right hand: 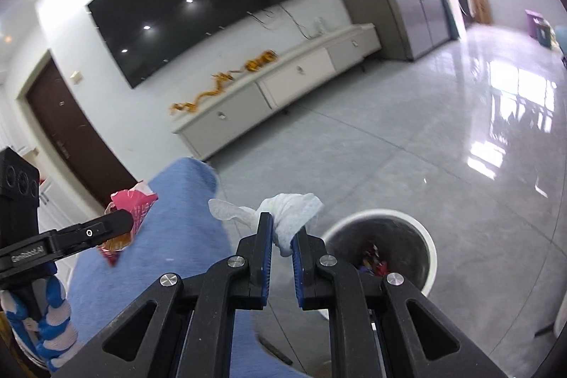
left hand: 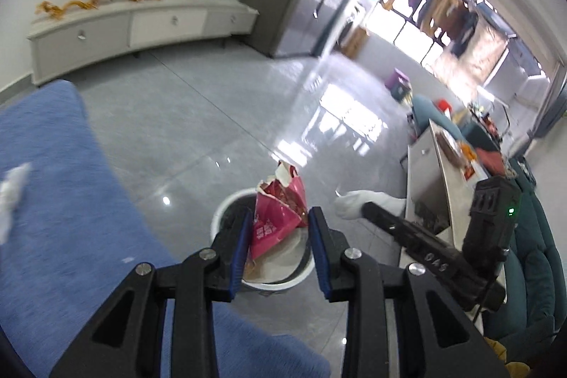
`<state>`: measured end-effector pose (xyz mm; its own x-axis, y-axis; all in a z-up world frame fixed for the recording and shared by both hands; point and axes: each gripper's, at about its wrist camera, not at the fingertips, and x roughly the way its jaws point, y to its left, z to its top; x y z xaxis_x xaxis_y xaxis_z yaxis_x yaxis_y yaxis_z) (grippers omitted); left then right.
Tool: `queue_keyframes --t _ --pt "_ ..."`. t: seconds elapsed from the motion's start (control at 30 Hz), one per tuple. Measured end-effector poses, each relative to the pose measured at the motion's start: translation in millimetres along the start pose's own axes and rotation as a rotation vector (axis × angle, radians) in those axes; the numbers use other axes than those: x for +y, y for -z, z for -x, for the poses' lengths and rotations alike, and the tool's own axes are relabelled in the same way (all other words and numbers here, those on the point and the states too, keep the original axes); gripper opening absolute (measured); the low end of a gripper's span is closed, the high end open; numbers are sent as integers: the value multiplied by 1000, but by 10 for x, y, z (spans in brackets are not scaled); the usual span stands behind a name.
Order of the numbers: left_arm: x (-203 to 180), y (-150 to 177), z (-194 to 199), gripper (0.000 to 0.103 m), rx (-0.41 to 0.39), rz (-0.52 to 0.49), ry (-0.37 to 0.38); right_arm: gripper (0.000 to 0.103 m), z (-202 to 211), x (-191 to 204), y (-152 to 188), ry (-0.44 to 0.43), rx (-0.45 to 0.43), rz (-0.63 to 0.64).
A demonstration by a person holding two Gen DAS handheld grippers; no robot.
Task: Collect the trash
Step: 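Carry the pink wrapper and white bag in both grippers to the bin, then open both grippers over the bin to drop the pink wrapper and white bag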
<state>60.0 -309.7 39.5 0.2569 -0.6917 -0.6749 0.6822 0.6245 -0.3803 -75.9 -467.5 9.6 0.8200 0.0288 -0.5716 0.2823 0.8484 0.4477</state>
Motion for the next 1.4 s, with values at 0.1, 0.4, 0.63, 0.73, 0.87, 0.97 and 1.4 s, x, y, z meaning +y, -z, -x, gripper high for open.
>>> queue_keyframes --t 0.1,0.4,0.63,0.73,0.87,0.97,1.4 --pt "-64 -111 -435 32 52 -1 14 12 -263 -213 15 19 48 -40" --pt "-59 -267 -1460 46 168 44 60 22 -842 -666 98 90 166 -87" --pt "12 -142 -1666 55 195 75 70 34 -912 -861 167 122 189 -123" --pt "-2 -127 -1642 55 186 77 61 34 -850 -911 159 134 178 -139" --pt "-79 -128 -1455 55 148 58 42 34 -678 -905 90 148 137 -153" --pt "-137 -137 -1260 55 110 45 21 34 -506 -852 42 152 100 -155" --pt "-148 -61 -30 55 -85 63 -37 38 317 -194 -171 113 -78 -81"
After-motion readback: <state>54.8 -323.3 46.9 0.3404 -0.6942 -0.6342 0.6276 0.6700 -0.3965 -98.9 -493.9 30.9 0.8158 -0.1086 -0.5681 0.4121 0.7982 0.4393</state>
